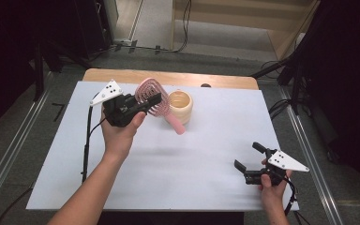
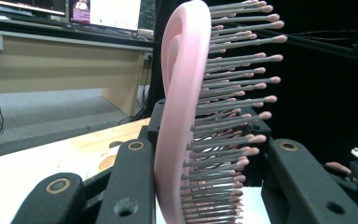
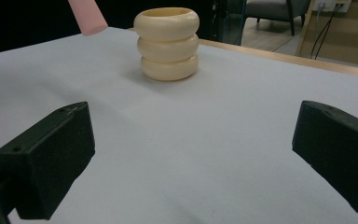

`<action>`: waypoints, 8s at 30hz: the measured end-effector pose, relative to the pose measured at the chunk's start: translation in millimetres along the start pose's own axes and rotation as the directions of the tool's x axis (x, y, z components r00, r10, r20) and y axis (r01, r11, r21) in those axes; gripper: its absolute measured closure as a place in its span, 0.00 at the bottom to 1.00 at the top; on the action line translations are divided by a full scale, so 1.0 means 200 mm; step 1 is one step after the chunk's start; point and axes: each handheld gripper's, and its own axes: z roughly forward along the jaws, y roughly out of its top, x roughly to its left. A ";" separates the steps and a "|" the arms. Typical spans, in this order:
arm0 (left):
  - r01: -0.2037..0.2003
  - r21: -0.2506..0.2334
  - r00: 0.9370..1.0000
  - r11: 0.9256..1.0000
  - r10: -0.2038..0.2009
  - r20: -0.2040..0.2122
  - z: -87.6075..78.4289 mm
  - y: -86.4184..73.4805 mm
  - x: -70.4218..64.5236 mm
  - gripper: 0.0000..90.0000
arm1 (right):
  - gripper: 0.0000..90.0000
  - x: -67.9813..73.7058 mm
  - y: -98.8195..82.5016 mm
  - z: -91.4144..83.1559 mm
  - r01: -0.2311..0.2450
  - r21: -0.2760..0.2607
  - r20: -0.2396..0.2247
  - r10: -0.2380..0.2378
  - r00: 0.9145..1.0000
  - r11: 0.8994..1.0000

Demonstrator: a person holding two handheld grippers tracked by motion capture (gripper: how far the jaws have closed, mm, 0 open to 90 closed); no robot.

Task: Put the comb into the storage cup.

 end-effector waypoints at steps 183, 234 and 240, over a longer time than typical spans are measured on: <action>-0.009 0.165 0.992 0.986 0.029 -0.123 0.18 -0.30 0.27 0.00 | 0.00 -0.02 -0.02 0.02 -0.016 0.007 -0.017 0.016 1.000 1.000; -0.083 0.173 0.989 0.981 0.102 -0.107 -0.35 -0.50 0.16 0.00 | 0.00 -0.01 -0.01 0.02 -0.016 0.008 -0.016 0.016 1.000 1.000; -0.082 0.168 0.988 0.982 0.103 -0.115 -0.41 -0.52 0.15 0.00 | 0.00 -0.01 -0.01 0.03 -0.014 0.007 -0.015 0.014 1.000 1.000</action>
